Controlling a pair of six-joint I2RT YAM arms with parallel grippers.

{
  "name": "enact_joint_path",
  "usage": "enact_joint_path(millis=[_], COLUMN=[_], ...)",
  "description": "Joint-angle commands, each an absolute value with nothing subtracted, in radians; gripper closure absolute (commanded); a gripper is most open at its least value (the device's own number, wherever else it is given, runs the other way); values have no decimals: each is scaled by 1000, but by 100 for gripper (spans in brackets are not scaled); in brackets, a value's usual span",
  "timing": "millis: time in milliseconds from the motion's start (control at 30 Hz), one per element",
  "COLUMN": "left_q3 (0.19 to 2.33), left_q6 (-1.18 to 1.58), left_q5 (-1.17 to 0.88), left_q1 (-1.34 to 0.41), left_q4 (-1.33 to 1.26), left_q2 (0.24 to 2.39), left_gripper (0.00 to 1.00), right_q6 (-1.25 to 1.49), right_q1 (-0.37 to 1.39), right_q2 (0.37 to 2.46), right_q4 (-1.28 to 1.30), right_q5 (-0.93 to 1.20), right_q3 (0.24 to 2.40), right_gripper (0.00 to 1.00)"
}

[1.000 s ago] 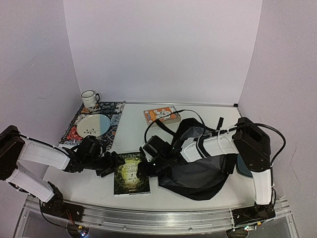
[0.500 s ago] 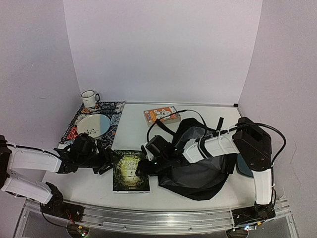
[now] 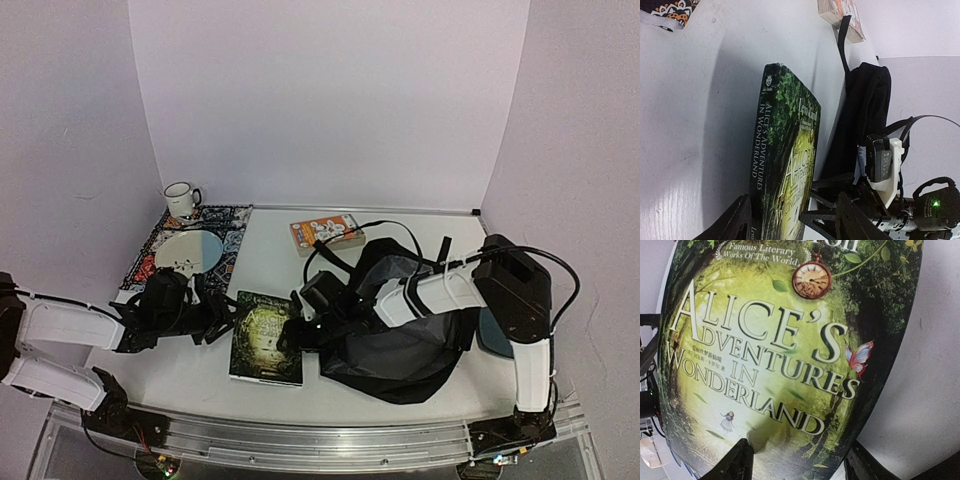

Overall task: Pack the student bag
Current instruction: Pick up the book at the center of the board.

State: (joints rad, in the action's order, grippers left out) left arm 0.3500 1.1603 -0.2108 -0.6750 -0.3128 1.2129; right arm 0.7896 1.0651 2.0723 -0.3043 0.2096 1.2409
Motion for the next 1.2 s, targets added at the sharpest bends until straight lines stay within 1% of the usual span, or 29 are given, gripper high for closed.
enact_joint_path(millis=[0, 200, 400, 600, 700, 833, 900, 1000, 1100, 1167], left_q3=[402, 419, 470, 494, 502, 502, 495, 478, 468, 477], left_q6=[1199, 1189, 1163, 1160, 1166, 1167, 1172, 1167, 1157, 1157], left_q5=[-467, -491, -522, -540, -547, -549, -550, -549, -560, -581], left_q1=[-756, -778, -828, -862, -864, -865, -866, -866, -867, -868], left_q4=[-549, -566, -585, -653, -671, -674, -674, -674, -673, -678], left_q2=[1228, 1275, 1350, 1370, 1369, 1379, 1398, 1429, 1468, 1498], left_gripper=[45, 45, 42, 42, 45, 53, 54, 53, 49, 49], right_q6=[774, 780, 793, 802, 804, 818, 818, 813, 809, 807], right_q1=[1094, 1087, 1077, 1062, 1057, 1049, 1047, 1045, 1043, 1041], right_q2=[2090, 2085, 2086, 2062, 2054, 2048, 2045, 2045, 2047, 2054], right_q4=[-424, -448, -498, -550, -562, -585, -596, -604, -622, -634], right_q5=[300, 311, 340, 360, 357, 355, 355, 358, 368, 377], right_q3=[1227, 1214, 1193, 1153, 1141, 1125, 1120, 1120, 1117, 1120], right_gripper=[40, 39, 39, 39, 39, 39, 39, 39, 39, 39])
